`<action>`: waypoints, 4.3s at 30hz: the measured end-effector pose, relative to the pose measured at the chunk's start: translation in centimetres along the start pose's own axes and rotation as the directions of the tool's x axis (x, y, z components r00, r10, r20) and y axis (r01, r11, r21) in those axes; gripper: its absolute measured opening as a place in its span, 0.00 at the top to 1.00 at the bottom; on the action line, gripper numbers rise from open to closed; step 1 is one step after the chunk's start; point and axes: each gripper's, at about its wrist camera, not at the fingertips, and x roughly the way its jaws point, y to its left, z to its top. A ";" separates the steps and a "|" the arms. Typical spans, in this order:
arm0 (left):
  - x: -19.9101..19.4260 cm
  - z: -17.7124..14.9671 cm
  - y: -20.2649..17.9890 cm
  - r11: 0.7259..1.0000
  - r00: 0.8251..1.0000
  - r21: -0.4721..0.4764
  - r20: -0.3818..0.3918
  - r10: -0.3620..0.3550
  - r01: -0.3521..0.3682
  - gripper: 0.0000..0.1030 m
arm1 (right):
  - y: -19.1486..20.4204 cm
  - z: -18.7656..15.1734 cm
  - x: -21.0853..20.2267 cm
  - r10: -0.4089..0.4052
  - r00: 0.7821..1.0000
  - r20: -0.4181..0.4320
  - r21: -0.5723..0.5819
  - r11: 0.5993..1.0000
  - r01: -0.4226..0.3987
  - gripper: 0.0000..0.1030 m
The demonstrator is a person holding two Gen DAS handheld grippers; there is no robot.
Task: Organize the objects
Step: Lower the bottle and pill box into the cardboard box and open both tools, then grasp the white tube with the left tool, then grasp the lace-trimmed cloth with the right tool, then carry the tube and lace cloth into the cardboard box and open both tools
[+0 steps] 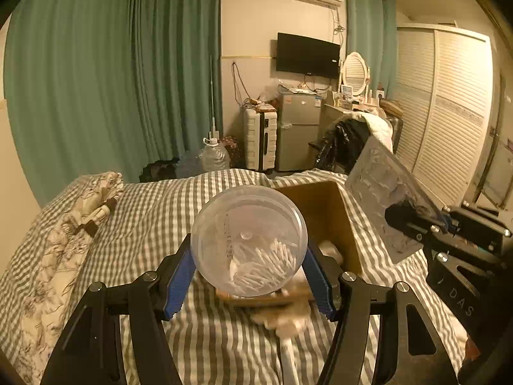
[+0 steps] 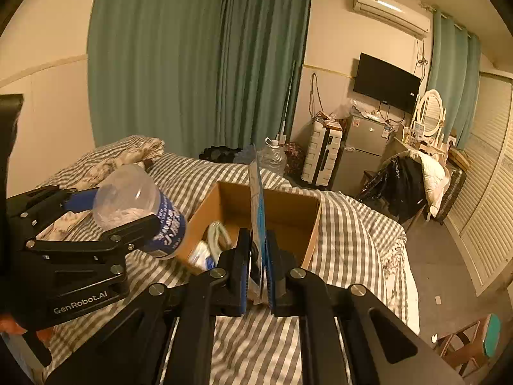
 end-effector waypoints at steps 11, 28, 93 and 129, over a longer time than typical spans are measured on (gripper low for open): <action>13.0 0.8 -0.3 1.000 0.996 0.006 -0.093 -0.013 0.013 0.37 | -3.6 0.8 13.7 0.026 0.988 -0.153 0.065 0.998 -0.016 0.92; 13.1 -0.2 1.0 0.998 0.992 -0.069 -0.128 0.003 -0.012 0.09 | -5.5 0.0 14.6 0.005 0.994 -0.107 0.126 0.992 0.009 0.44; 0.9 -12.9 2.8 0.984 0.970 -0.125 -0.224 0.095 -0.125 0.85 | 0.6 -13.7 7.0 0.081 0.952 -0.294 0.160 0.987 -0.035 0.14; -2.7 -13.0 1.4 0.988 0.981 -0.156 -0.194 -0.032 0.002 0.85 | 5.1 -12.0 5.0 0.075 0.956 -0.284 0.085 0.995 -0.053 0.92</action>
